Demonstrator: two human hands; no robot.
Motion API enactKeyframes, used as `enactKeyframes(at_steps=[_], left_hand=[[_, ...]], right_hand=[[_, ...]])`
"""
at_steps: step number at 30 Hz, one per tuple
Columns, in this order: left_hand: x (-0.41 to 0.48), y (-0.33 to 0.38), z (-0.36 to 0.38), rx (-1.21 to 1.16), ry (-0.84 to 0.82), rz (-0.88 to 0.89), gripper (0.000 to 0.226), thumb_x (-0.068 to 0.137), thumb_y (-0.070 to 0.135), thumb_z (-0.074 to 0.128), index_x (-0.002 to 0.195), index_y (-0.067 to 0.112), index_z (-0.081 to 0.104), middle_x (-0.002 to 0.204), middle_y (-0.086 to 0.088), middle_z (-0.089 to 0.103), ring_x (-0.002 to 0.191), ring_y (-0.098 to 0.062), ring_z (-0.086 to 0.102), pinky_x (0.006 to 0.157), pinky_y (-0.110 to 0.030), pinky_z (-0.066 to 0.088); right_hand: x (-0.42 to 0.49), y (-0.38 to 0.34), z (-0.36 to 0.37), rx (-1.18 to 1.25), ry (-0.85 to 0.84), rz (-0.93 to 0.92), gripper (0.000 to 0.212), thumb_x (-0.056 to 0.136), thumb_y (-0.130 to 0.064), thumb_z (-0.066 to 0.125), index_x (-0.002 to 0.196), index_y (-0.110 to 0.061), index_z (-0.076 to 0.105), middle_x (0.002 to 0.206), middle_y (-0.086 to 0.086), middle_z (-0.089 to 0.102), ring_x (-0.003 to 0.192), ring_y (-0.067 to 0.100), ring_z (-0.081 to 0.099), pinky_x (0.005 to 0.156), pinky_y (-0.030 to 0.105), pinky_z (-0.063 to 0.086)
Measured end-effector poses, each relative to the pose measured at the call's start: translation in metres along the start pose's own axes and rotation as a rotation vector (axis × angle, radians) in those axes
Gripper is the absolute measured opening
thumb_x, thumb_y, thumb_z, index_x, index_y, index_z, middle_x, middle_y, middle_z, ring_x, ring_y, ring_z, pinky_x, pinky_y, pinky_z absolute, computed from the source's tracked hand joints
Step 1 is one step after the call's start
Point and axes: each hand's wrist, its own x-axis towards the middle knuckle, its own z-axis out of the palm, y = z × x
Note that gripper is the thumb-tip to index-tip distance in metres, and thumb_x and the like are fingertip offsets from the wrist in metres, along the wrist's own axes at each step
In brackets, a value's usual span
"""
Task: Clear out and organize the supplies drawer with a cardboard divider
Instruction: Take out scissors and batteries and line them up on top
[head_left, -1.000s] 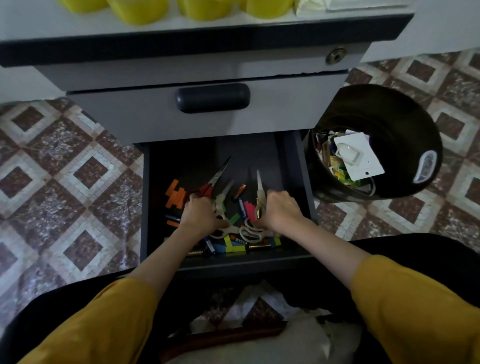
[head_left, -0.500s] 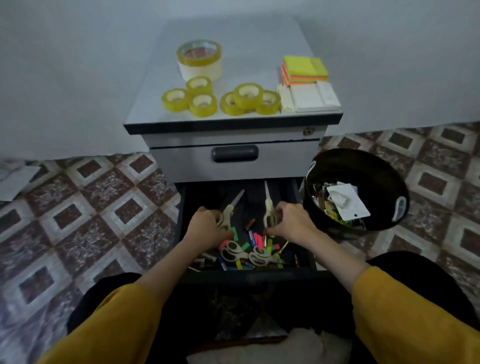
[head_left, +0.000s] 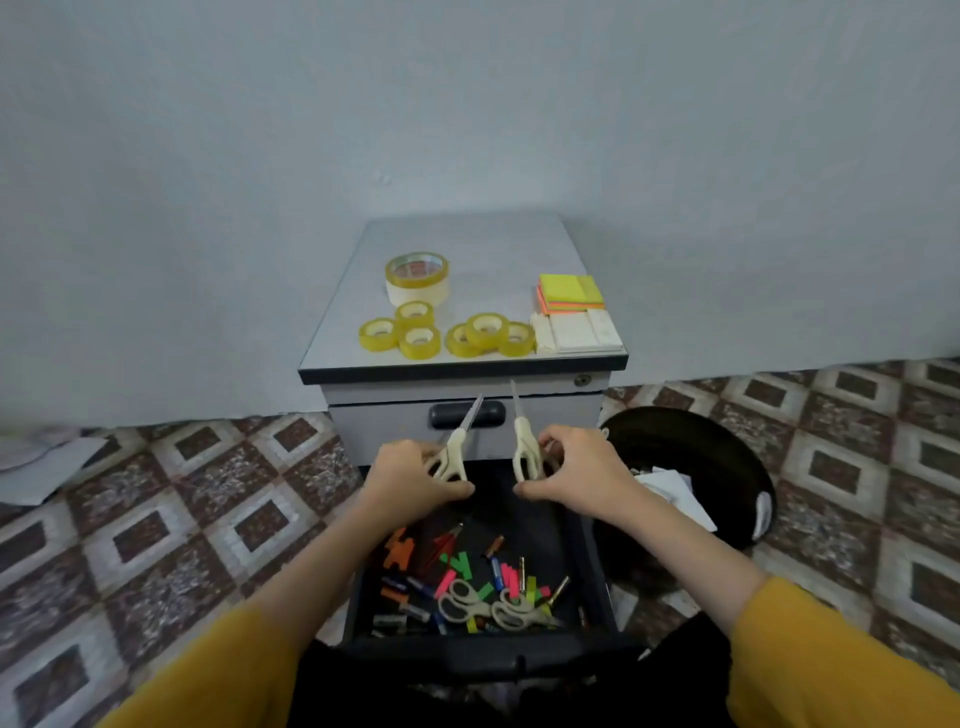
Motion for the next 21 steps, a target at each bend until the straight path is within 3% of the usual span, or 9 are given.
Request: enactKeyframes(at_steps=[4, 8, 12, 14, 16, 21], left_hand=[[0.004, 0.018, -0.03, -0.041, 0.103, 0.065, 0.037, 0.069, 0.042, 0.077, 0.093, 0.015, 0.069, 0.083, -0.004, 0.068, 0.079, -0.018, 0.062, 0.066, -0.031, 0.046], [0.022, 0.037, -0.061, -0.052, 0.199, 0.14, 0.036, 0.069, 0.043, 0.076, 0.087, 0.013, 0.069, 0.083, -0.008, 0.068, 0.074, -0.017, 0.057, 0.065, -0.029, 0.041], [0.053, 0.056, -0.088, -0.002, 0.255, 0.143, 0.051, 0.057, 0.056, 0.069, 0.08, 0.011, 0.066, 0.078, -0.008, 0.062, 0.071, -0.017, 0.052, 0.059, -0.029, 0.038], [0.073, 0.063, -0.096, 0.05, 0.274, 0.133, 0.04, 0.066, 0.047, 0.073, 0.065, 0.01, 0.055, 0.065, -0.006, 0.053, 0.061, -0.016, 0.046, 0.052, -0.027, 0.031], [0.092, 0.069, -0.099, 0.085, 0.284, 0.139, 0.048, 0.07, 0.041, 0.072, 0.054, 0.014, 0.036, 0.053, -0.001, 0.039, 0.052, -0.013, 0.039, 0.046, -0.026, 0.025], [0.149, 0.078, -0.096, 0.089, 0.232, 0.131, 0.038, 0.074, 0.04, 0.071, 0.064, 0.014, 0.044, 0.061, 0.004, 0.043, 0.054, -0.009, 0.039, 0.049, -0.023, 0.03]], right_hand=[[0.012, -0.017, -0.022, 0.058, 0.071, -0.054, 0.042, 0.065, -0.037, 0.081, 0.093, -0.012, 0.062, 0.087, 0.002, 0.062, 0.076, 0.014, 0.055, 0.058, 0.02, 0.038], [0.027, -0.031, -0.045, 0.097, 0.153, -0.094, 0.042, 0.065, -0.034, 0.081, 0.093, -0.007, 0.065, 0.086, 0.006, 0.065, 0.078, 0.017, 0.057, 0.067, 0.03, 0.045], [0.05, -0.042, -0.07, 0.075, 0.227, -0.072, 0.036, 0.066, -0.034, 0.079, 0.088, -0.009, 0.065, 0.068, -0.007, 0.055, 0.064, 0.009, 0.049, 0.053, 0.017, 0.036], [0.066, -0.045, -0.082, 0.065, 0.26, -0.054, 0.036, 0.066, -0.032, 0.079, 0.088, -0.006, 0.066, 0.066, -0.006, 0.054, 0.061, 0.008, 0.046, 0.052, 0.018, 0.034], [0.083, -0.047, -0.091, 0.027, 0.28, -0.043, 0.039, 0.065, -0.031, 0.078, 0.089, -0.003, 0.065, 0.075, 0.003, 0.061, 0.068, 0.014, 0.05, 0.058, 0.025, 0.04], [0.126, -0.041, -0.104, -0.015, 0.28, -0.006, 0.034, 0.063, -0.033, 0.077, 0.079, -0.007, 0.061, 0.072, 0.001, 0.056, 0.065, 0.016, 0.048, 0.053, 0.027, 0.037]])
